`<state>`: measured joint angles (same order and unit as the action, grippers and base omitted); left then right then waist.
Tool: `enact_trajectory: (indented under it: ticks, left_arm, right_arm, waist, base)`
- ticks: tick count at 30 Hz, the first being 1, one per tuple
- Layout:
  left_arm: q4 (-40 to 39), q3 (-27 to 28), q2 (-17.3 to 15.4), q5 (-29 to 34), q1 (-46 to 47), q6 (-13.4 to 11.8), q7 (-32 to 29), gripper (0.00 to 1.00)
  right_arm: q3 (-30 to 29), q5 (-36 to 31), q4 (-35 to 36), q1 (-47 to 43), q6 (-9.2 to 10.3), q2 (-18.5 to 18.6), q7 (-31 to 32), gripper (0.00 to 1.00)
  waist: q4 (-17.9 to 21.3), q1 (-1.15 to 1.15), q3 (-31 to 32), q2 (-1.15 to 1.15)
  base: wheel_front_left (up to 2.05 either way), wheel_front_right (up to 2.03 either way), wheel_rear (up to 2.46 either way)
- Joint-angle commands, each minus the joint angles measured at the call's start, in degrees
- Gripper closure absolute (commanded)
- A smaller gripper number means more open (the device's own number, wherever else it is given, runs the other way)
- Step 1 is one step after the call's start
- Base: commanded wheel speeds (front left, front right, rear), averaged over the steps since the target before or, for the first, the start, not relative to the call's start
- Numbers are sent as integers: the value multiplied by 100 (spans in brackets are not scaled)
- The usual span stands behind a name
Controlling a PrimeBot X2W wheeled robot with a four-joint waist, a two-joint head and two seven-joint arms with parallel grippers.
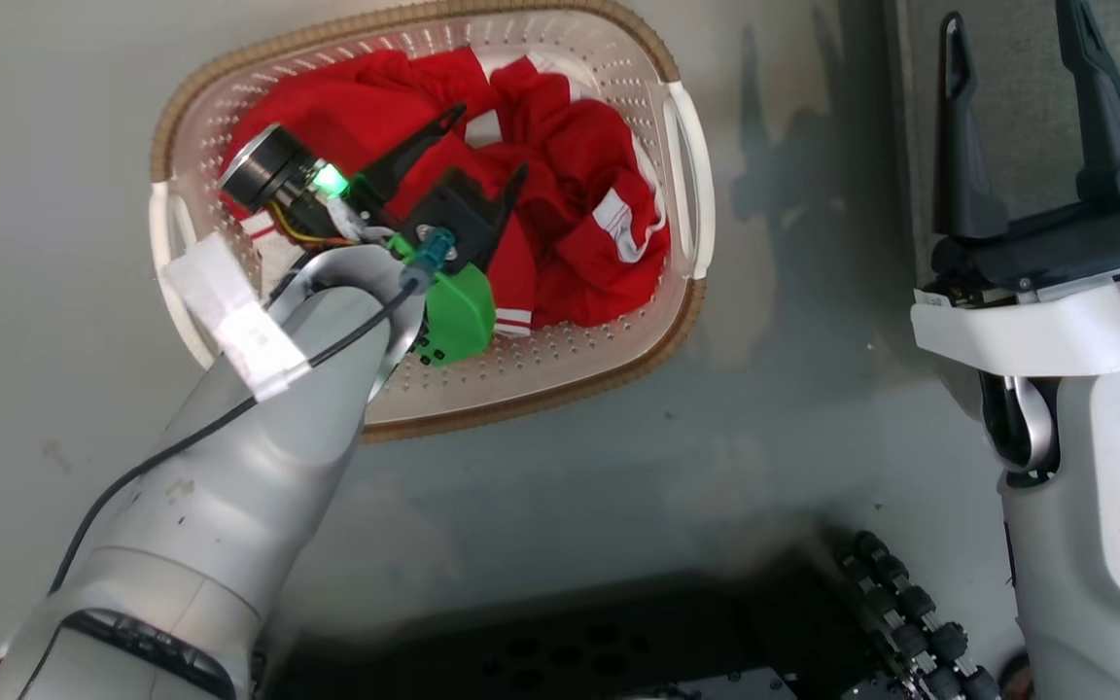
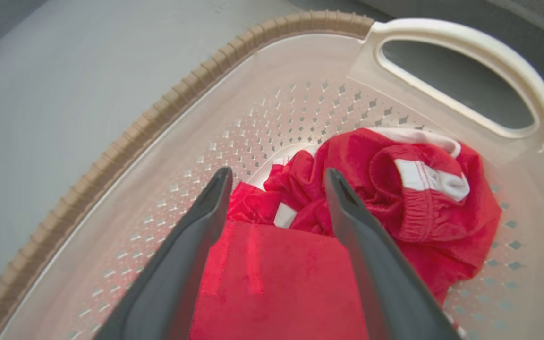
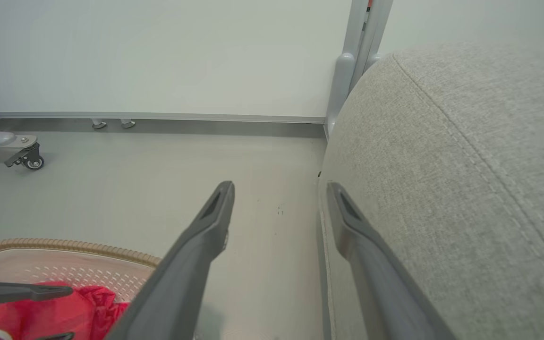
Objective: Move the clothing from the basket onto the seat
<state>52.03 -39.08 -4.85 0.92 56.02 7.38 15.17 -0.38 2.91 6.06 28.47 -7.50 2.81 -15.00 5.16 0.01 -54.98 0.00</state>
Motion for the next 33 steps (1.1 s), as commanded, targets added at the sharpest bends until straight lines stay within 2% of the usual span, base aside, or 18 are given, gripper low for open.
enact_trajectory:
  ticks: [1, 8, 12, 18, 20, 25, 33]
  left_arm:
    - [59, -122, 14, 122, 221, 12, -2, 0]
    - [605, -1173, -108, 830, 808, 12, -2, 0]
    - [981, -1786, -117, 689, 1056, 13, -2, 0]
    - [1687, -3016, -119, 341, 1401, 13, -2, 0]
    - [1844, -3242, -100, 296, 1498, 13, -17, 0]
    - [2056, -3417, -35, 403, 1595, 13, -165, 0]
    - [2172, -3432, -58, 321, 1694, 13, -761, 0]
  right_arm:
    - [35, -47, 56, 120, 2, 14, -28, 0]
    - [165, -14, 187, 275, 2, 16, -28, 0]
    - [245, 33, 186, 251, 2, 16, -28, 0]
    - [330, 110, 172, 179, 2, 15, -28, 0]
    - [370, 120, 172, 170, 2, 15, -28, 0]
    - [423, 147, 166, 172, 2, 16, -28, 0]
    - [500, 192, 167, 204, 2, 16, -28, 0]
  waist:
    - [87, -1, -350, 0]
    - [106, -1, -578, 0]
    - [145, -1, -655, 0]
    - [210, -1, -698, 0]
    - [222, -1, -708, 0]
    - [209, -1, -725, 0]
    - [168, -1, -763, 0]
  base:
    - [0, 0, 0]
    - [0, 0, 0]
    - [0, 0, 0]
    - [0, 0, 0]
    - [0, 0, 0]
    - [0, 0, 0]
    - [0, 0, 0]
